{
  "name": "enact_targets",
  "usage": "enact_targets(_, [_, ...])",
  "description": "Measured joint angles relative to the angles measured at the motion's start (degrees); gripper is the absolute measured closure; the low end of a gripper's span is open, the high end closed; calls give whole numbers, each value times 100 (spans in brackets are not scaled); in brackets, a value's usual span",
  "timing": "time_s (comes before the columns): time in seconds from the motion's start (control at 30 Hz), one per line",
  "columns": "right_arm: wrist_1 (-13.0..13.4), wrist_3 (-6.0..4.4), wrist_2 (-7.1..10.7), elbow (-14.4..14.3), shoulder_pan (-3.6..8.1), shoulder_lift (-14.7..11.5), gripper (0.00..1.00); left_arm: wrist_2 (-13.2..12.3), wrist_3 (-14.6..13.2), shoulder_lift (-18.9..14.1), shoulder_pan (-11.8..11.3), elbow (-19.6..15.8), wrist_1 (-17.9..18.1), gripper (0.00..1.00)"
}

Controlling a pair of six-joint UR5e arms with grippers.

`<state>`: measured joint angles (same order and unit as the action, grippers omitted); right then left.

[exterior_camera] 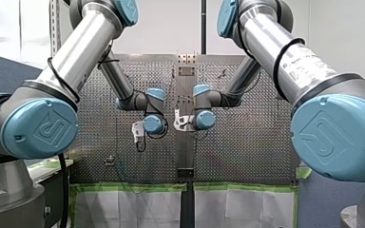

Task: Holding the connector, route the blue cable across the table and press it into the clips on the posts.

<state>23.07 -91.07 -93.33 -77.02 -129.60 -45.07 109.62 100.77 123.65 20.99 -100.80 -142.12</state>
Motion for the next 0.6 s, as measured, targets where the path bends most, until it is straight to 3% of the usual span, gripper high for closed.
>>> enact_targets(0.33, [-238,0,4,116,-2,-93,100,35,3,-405,17,-3,-426,100])
enact_targets(0.6, [-420,-2,5,127,17,-440,100,58,3,-811,66,-14,-655,100])
